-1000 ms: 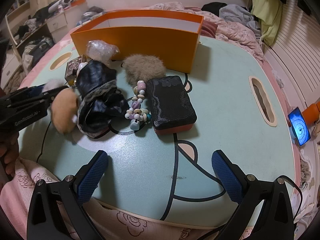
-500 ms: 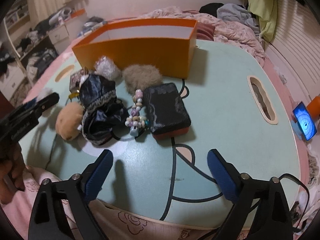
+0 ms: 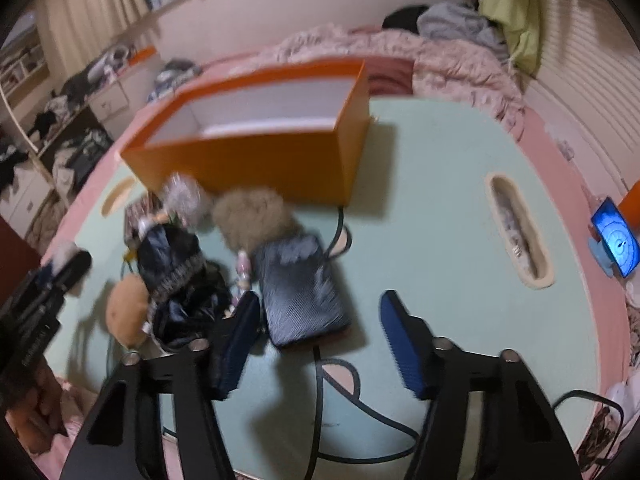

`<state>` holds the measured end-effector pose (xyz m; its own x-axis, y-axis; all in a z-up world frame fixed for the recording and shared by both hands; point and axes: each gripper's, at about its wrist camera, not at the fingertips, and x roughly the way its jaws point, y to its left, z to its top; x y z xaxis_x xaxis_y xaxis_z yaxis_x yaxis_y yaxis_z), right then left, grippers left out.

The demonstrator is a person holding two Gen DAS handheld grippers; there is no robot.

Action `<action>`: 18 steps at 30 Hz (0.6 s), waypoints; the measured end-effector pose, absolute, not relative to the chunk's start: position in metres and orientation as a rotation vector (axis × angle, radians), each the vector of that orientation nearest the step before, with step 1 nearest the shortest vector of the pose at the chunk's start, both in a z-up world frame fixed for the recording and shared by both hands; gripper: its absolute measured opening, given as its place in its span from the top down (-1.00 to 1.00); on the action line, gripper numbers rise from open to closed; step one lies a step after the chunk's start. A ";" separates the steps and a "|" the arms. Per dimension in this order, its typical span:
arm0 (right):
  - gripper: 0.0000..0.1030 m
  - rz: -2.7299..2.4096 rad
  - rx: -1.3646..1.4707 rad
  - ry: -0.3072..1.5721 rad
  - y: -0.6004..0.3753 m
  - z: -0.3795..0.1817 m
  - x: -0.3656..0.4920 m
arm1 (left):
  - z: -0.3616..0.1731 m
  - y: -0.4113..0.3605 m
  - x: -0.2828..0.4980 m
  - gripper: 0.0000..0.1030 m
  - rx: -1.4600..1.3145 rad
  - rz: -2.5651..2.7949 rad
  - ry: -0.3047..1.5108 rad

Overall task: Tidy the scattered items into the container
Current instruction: 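Grasp the black pouch with the right gripper while the left gripper holds the pompom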

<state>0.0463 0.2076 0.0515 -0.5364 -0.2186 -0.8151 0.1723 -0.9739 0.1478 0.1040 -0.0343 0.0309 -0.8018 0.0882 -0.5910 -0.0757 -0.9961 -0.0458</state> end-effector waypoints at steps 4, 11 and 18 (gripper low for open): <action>0.25 -2.614 1.336 0.056 0.197 0.048 0.050 | 0.030 -0.033 0.104 0.15 -0.959 2.902 -0.030; 0.26 -2.652 1.215 -0.108 0.218 0.057 0.062 | 0.030 -0.032 0.104 0.15 -0.946 2.910 -0.041; 0.26 -2.687 1.177 -0.085 0.217 0.067 0.066 | 0.031 -0.031 0.107 0.15 -0.934 2.919 -0.018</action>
